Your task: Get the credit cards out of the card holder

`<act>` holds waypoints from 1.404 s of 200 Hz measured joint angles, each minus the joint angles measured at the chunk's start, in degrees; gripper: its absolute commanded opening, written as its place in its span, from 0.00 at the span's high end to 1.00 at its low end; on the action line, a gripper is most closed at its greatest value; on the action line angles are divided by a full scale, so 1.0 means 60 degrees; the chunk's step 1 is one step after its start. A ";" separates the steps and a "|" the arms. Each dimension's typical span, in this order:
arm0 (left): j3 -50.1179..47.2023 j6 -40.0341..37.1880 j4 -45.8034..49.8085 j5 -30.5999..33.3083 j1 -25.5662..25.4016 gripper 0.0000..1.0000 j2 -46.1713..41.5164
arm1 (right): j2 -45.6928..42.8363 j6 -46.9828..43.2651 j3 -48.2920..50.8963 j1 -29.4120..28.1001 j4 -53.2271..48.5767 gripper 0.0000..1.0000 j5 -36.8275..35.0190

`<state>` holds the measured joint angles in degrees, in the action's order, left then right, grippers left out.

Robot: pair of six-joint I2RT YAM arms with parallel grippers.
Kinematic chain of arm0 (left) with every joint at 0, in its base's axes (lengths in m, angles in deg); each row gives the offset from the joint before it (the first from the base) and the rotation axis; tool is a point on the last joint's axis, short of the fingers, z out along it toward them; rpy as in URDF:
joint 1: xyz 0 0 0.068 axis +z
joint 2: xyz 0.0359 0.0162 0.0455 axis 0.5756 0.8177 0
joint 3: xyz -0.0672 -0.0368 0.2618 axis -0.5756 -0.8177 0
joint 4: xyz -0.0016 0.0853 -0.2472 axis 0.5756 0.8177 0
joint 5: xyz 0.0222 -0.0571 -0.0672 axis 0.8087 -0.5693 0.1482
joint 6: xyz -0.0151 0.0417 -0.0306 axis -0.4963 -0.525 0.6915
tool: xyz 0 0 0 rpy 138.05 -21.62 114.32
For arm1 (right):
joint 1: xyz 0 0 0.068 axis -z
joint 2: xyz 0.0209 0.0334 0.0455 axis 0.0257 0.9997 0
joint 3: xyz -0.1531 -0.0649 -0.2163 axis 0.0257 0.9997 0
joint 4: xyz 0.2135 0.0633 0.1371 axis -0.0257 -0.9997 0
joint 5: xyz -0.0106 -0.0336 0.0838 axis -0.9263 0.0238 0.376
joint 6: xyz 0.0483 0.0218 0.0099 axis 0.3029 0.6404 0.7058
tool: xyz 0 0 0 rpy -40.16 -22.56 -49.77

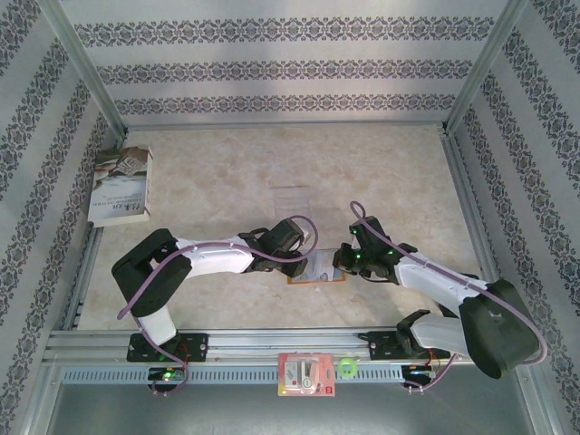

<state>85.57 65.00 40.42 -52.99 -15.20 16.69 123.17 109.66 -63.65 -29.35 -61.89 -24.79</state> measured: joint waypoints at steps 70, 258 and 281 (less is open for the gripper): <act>-0.0004 0.0000 -0.0033 -0.0095 0.0036 0.63 0.0000 | 0.0222 -0.0189 -0.0929 -0.0889 -0.0670 0.71 -0.0506; 0.0667 -0.0481 0.1155 0.1202 -0.0426 0.57 -0.0827 | 0.0219 -0.0036 -0.0259 -0.0616 -0.0495 0.66 -0.0710; 0.1319 -0.0623 0.1024 0.1042 -0.0696 0.69 -0.0390 | -0.0291 -0.0033 -0.0113 -0.0495 -0.0375 0.71 -0.0703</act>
<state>93.48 61.26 46.56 -46.74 -19.38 14.35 121.42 109.47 -64.33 -32.32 -64.14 -29.01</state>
